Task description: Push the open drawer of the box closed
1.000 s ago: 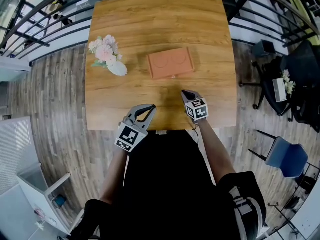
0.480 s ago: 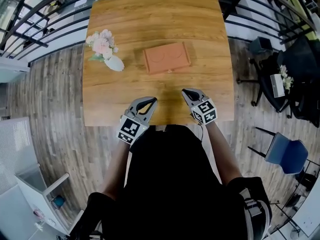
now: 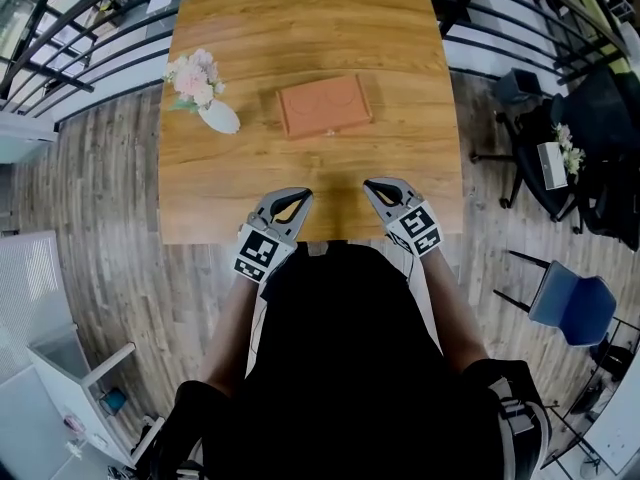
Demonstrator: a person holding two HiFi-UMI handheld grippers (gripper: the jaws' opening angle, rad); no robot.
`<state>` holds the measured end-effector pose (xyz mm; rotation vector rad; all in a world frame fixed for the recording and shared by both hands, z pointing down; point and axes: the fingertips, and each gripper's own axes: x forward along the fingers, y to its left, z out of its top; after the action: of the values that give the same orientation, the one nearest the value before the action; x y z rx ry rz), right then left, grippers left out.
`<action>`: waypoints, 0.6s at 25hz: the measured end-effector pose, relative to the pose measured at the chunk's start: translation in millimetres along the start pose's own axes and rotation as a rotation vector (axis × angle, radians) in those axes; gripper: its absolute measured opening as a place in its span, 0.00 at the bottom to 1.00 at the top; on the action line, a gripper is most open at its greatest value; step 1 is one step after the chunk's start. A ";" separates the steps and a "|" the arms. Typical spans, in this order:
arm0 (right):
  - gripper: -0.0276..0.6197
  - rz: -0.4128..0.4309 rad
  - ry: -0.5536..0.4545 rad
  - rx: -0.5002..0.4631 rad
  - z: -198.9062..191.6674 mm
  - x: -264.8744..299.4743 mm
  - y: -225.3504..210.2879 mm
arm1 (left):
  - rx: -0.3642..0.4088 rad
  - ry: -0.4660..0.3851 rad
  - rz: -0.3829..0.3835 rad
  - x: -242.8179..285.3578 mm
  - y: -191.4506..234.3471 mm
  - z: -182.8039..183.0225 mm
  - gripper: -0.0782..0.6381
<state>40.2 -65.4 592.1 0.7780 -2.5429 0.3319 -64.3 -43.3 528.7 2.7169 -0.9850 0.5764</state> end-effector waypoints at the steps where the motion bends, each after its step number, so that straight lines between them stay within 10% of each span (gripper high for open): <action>1: 0.07 0.005 -0.003 -0.007 0.6 -4.1 2.1 | 0.002 0.000 0.003 -0.1 -3.0 0.4 0.14; 15: 0.06 0.087 -0.062 -0.109 24.7 -33.2 14.4 | -0.017 0.006 0.082 -8.0 -26.2 5.9 0.14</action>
<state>47.6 -46.9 553.0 0.6477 -2.6330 0.1976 -51.2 -20.6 518.7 2.6684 -1.0989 0.5877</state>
